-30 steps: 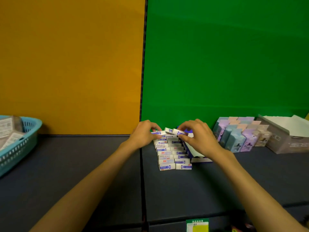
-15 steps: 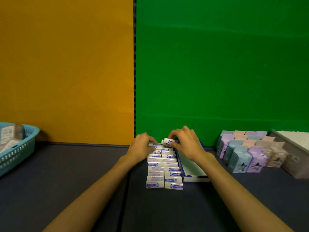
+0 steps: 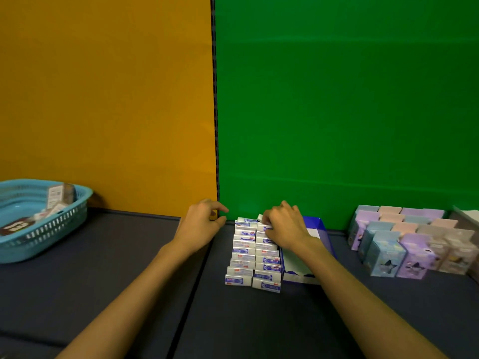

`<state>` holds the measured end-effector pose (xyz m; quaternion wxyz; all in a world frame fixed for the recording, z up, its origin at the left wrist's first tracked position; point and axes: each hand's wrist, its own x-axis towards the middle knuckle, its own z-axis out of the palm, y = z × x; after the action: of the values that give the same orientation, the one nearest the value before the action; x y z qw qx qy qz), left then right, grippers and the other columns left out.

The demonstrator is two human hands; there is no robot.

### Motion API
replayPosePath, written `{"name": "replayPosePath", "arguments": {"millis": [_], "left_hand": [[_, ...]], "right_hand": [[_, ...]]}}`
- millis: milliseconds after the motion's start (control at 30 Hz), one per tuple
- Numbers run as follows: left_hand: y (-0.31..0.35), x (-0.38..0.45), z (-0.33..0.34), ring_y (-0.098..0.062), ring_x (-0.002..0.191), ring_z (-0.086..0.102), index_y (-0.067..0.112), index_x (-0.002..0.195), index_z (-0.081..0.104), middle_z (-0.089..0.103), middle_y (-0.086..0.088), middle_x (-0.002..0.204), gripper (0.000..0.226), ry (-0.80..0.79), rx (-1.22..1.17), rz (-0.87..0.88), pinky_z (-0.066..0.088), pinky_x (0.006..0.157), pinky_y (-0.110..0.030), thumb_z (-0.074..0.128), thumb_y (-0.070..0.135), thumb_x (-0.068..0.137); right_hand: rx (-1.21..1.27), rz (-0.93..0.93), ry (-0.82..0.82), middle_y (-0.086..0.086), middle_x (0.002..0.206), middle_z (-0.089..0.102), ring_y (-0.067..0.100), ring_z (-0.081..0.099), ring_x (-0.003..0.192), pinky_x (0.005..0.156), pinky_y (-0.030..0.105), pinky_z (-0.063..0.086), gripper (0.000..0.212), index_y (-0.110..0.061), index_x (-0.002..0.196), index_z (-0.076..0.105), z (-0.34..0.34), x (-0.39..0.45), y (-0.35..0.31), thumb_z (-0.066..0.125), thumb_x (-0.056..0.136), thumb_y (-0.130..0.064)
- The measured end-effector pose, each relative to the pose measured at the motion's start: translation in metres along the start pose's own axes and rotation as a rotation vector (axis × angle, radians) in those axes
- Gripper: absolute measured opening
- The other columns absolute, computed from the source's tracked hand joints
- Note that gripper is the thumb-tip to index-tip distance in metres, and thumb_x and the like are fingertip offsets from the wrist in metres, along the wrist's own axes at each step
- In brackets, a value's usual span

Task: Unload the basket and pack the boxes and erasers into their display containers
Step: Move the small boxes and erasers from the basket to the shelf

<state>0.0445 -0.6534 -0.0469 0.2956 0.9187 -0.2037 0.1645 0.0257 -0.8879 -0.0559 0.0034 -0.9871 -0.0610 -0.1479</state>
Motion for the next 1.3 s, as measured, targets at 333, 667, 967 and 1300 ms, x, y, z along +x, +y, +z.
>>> {"name": "replayPosePath", "arguments": {"millis": [333,667,967,1300], "left_hand": [[-0.006,-0.049,-0.059,-0.023,0.11,0.06,0.028,0.134,0.057,0.058,0.002,0.132,0.039,-0.002,0.396,-0.02,0.051,0.085,-0.038,0.055,0.043,0.097],[-0.061,-0.118,-0.153,-0.022,0.121,0.054,0.032,0.136,0.056,0.059,0.002,0.13,0.044,0.08,0.406,-0.147,0.049,0.093,-0.043,0.056,0.049,0.095],[-0.154,-0.188,-0.253,-0.024,0.127,0.051,0.031,0.138,0.056,0.056,0.001,0.14,0.047,0.072,0.429,-0.196,0.05,0.096,-0.044,0.057,0.048,0.094],[-0.261,-0.232,-0.363,-0.015,0.124,0.054,0.034,0.136,0.057,0.056,0.008,0.139,0.043,0.099,0.319,-0.231,0.052,0.091,-0.041,0.061,0.043,0.094]], "right_hand": [[0.326,-0.193,0.104,-0.002,0.118,0.067,0.019,0.058,0.11,0.098,0.039,0.043,0.028,-0.024,0.121,0.066,-0.034,0.0,-0.052,0.059,0.096,-0.036],[0.372,-0.372,0.171,-0.004,0.112,0.066,0.02,0.06,0.105,0.087,0.038,0.048,0.028,-0.028,0.12,0.066,-0.058,0.001,-0.177,0.057,0.097,-0.041],[0.314,-0.361,0.137,-0.004,0.114,0.065,0.017,0.061,0.108,0.09,0.04,0.051,0.029,-0.027,0.122,0.064,-0.061,-0.004,-0.313,0.059,0.096,-0.04],[0.242,-0.284,0.144,-0.003,0.111,0.066,0.02,0.062,0.104,0.083,0.037,0.049,0.025,-0.026,0.117,0.065,-0.067,0.009,-0.446,0.06,0.094,-0.036]]}}
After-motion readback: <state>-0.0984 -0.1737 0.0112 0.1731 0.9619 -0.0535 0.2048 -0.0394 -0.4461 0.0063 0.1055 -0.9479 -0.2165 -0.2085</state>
